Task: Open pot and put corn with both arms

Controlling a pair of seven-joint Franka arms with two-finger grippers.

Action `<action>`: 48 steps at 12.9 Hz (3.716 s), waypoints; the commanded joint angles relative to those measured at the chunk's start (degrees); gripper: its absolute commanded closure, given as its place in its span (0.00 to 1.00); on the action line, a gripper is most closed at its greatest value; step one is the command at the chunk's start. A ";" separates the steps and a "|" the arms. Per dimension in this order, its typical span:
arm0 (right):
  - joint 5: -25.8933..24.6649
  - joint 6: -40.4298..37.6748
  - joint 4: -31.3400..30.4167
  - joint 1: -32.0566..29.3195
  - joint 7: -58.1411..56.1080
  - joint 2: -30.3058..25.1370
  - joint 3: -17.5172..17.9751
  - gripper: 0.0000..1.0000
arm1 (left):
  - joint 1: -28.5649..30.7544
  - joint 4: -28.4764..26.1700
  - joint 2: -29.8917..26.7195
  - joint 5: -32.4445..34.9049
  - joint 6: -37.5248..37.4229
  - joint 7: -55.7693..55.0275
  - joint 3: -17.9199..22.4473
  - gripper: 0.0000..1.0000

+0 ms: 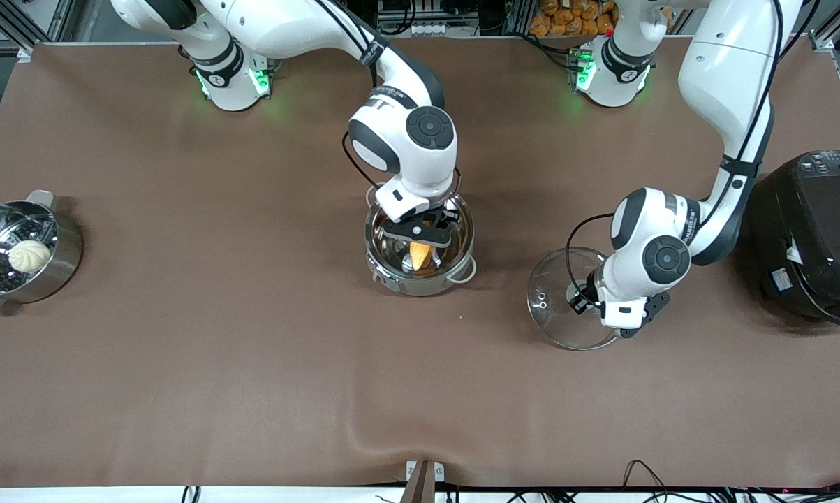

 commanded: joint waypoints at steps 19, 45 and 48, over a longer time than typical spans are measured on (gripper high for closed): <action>17.42 -31.57 -3.01 -31.13 -63.81 -36.47 -20.39 0.00 | 0.90 -0.39 -11.72 1.01 -11.37 15.89 -0.37 0.00; 12.76 -33.76 -6.79 -35.18 -67.62 -39.72 -20.30 0.00 | 5.03 15.34 -34.60 -4.70 -48.30 60.57 5.34 0.00; 12.75 -33.85 -6.71 -35.27 -67.62 -39.63 -20.30 0.00 | 5.03 15.16 -34.42 -4.88 -48.30 60.39 5.43 0.00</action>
